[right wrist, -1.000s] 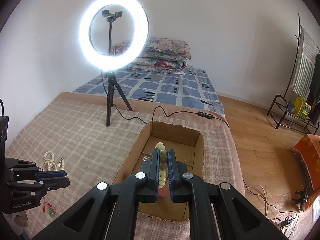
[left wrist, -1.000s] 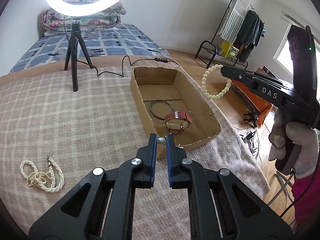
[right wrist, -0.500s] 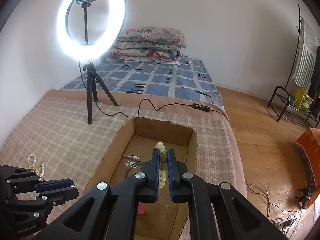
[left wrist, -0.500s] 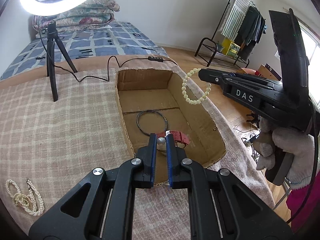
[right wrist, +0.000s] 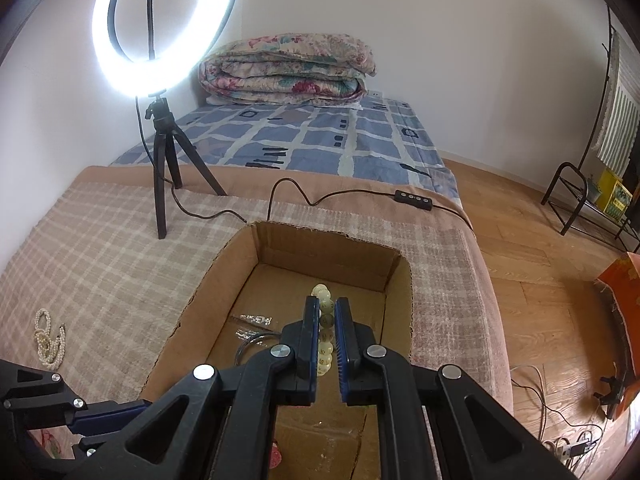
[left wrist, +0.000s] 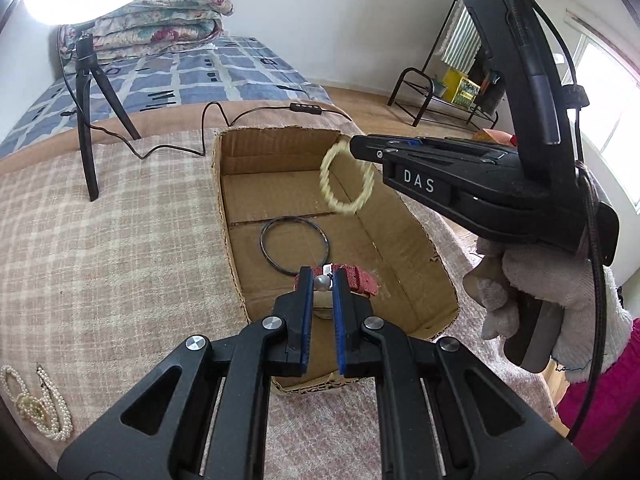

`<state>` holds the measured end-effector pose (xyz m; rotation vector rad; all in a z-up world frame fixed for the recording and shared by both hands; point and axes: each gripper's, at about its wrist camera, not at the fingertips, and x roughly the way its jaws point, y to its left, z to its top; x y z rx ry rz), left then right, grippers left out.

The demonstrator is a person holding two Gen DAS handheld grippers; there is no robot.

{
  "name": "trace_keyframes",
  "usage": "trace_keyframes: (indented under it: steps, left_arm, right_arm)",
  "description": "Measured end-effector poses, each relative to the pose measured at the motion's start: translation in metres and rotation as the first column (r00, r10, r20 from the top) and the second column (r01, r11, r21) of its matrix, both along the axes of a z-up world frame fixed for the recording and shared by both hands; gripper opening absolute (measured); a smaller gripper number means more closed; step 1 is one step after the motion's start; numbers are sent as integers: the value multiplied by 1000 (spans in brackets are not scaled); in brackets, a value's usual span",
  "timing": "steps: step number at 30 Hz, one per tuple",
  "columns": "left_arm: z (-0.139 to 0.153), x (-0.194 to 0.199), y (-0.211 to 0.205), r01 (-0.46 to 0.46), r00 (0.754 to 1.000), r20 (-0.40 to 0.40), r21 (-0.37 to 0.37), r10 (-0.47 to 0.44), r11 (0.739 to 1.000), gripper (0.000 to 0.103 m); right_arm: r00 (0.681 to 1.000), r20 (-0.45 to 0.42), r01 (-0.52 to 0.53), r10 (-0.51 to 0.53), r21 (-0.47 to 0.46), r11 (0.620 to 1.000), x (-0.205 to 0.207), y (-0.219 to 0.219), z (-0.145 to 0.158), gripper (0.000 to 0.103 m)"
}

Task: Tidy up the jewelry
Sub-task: 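Open the right tool over the box to drop the bracelet while the left tool lowers the bead, then withdraw both open tools from the box, then move the left tool to the pearl strand while the right tool reaches the green-charm red string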

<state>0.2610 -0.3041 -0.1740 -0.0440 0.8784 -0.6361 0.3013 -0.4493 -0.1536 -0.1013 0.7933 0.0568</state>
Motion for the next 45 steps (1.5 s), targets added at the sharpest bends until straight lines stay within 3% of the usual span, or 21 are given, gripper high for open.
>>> trace_keyframes:
  steps: [1, 3, 7, 8, 9, 11, 15, 20, 30, 45]
  left_arm:
    - [0, 0, 0, 0, 1000, 0, -1, 0, 1000, 7]
    - [0, 0, 0, 2, 1000, -1, 1, -2, 1000, 8]
    - [1, 0, 1, 6, 1000, 7, 13, -7, 1000, 8]
    - [1, 0, 1, 8, 1000, 6, 11, -8, 1000, 15]
    - [2, 0, 2, 7, 1000, 6, 9, -7, 1000, 34]
    - [3, -2, 4, 2, 1000, 10, -2, -2, 1000, 54]
    - [7, -5, 7, -2, 1000, 23, -4, 2, 1000, 54]
    - [14, -9, 13, -12, 1000, 27, -8, 12, 1000, 54]
    - [35, -31, 41, -36, 998, 52, -21, 37, 999, 54]
    - [84, -76, 129, -107, 988, 107, -38, 110, 994, 54]
  right_arm:
    - [1000, 4, 2, -2, -2, 1000, 0, 0, 1, 11]
    - [1000, 16, 4, -4, -5, 1000, 0, 1, 2, 28]
    - [999, 30, 17, -17, -14, 1000, -1, 1, 7, 35]
    - [999, 37, 22, -21, -21, 1000, -2, 2, 8, 46]
    - [999, 47, 27, -26, -28, 999, -3, 2, 10, 59]
    - [997, 68, 42, -39, -40, 998, -6, 3, 14, 72]
    - [993, 98, 67, -61, -62, 996, -11, 3, 23, 94]
    - [991, 115, 79, -69, -91, 993, -18, 8, 33, 101]
    - [985, 148, 102, -86, -105, 989, -42, 21, 58, 102]
    - [974, 204, 104, -95, -36, 994, -112, 47, 108, 103]
